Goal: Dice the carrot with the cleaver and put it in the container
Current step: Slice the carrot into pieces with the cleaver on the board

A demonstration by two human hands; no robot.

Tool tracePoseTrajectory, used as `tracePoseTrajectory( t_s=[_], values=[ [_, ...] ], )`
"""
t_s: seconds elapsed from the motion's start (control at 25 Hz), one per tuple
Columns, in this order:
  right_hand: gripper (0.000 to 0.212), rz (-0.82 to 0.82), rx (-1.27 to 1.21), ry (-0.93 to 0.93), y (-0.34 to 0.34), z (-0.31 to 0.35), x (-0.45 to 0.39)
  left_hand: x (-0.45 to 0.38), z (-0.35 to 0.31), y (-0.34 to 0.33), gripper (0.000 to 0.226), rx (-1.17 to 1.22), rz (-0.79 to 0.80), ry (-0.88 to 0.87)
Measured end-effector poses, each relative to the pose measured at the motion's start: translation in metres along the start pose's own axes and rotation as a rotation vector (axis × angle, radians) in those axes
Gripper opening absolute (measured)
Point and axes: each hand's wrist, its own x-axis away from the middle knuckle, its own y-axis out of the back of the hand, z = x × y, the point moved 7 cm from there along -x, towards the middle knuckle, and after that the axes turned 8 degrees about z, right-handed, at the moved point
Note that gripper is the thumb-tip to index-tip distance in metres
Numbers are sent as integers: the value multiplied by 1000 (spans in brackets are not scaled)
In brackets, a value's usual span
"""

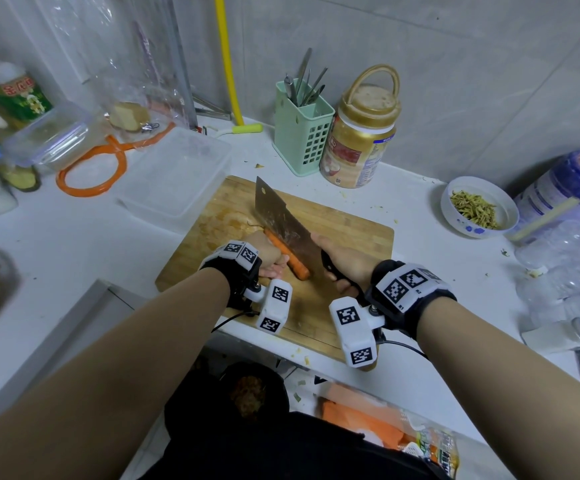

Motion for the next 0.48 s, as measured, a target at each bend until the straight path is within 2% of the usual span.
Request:
tracePoseTrajectory(
  t_s=[0.12, 0.32, 0.48],
  values=[
    [73, -20, -11, 15, 3, 3, 1, 2, 1, -3, 24, 30, 40, 18],
    [73, -22, -12, 13, 4, 1, 1, 3, 1, -2, 23, 72, 9, 9],
    [73, -10, -3, 14, 1, -1, 0, 2, 0, -7, 24, 64, 84, 18]
  ],
)
